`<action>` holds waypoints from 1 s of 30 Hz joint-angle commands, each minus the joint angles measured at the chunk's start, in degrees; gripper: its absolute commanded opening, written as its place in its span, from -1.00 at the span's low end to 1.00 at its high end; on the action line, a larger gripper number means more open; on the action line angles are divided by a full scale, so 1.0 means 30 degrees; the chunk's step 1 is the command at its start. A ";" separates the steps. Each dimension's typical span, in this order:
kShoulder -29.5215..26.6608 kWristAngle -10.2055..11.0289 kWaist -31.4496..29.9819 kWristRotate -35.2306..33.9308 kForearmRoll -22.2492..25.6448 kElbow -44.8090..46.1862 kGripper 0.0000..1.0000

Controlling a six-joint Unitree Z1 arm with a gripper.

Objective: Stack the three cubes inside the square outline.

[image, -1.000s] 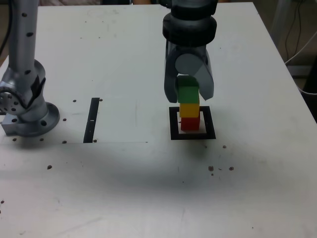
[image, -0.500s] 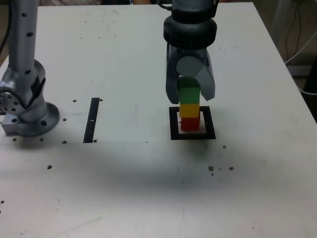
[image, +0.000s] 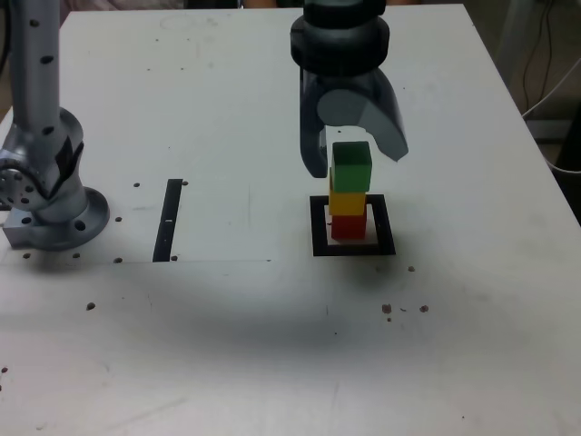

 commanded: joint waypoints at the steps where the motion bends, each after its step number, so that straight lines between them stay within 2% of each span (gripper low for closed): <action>1: -0.0725 0.0028 -0.0047 -0.0039 0.0111 0.0042 0.99; 9: -0.4382 -0.0083 -0.0502 -0.0039 0.0304 0.1067 0.99; 13: -0.5928 -0.0316 -0.0578 0.0024 0.1174 0.2106 0.99; 17: -0.6457 -0.0954 -0.0597 0.0470 0.2381 0.3570 0.99; 22: -0.6641 -0.1601 -0.0753 0.1292 0.2674 0.6219 0.99; 24: -0.6826 -0.1520 -0.0803 0.1485 0.2690 0.7194 0.99; 30: -0.7183 -0.0702 -0.0813 0.1410 0.2244 0.8958 1.00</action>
